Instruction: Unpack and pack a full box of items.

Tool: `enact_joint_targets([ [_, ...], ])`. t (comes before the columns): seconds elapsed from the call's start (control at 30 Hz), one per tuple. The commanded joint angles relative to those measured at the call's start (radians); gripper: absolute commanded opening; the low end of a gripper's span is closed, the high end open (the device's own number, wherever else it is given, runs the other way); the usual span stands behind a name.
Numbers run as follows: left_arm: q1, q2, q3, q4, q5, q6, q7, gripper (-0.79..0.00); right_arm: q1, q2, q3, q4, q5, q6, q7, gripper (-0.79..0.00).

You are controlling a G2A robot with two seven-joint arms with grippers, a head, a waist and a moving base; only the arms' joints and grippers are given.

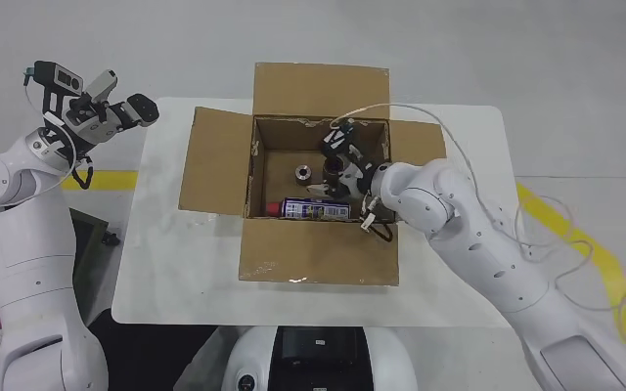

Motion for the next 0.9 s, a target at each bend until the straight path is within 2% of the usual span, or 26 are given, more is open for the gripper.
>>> enact_joint_targets([
  [0.0, 0.0, 0.0, 0.0, 0.0, 0.0, 0.0, 0.0, 0.0, 0.015, -0.008, -0.014, 0.032, 0.005, -0.001, 0.002, 0.0],
  [0.47, 0.0, 0.0, 0.0, 0.0, 0.0, 0.0, 0.0, 0.0, 0.12, -0.074, -0.107, 0.181, -0.008, 0.052, 0.037, 0.0],
  [0.87, 0.0, 0.0, 0.0, 0.0, 0.0, 0.0, 0.0, 0.0, 0.206, -0.138, -0.161, 0.351, 0.07, 0.059, 0.105, 0.0],
])
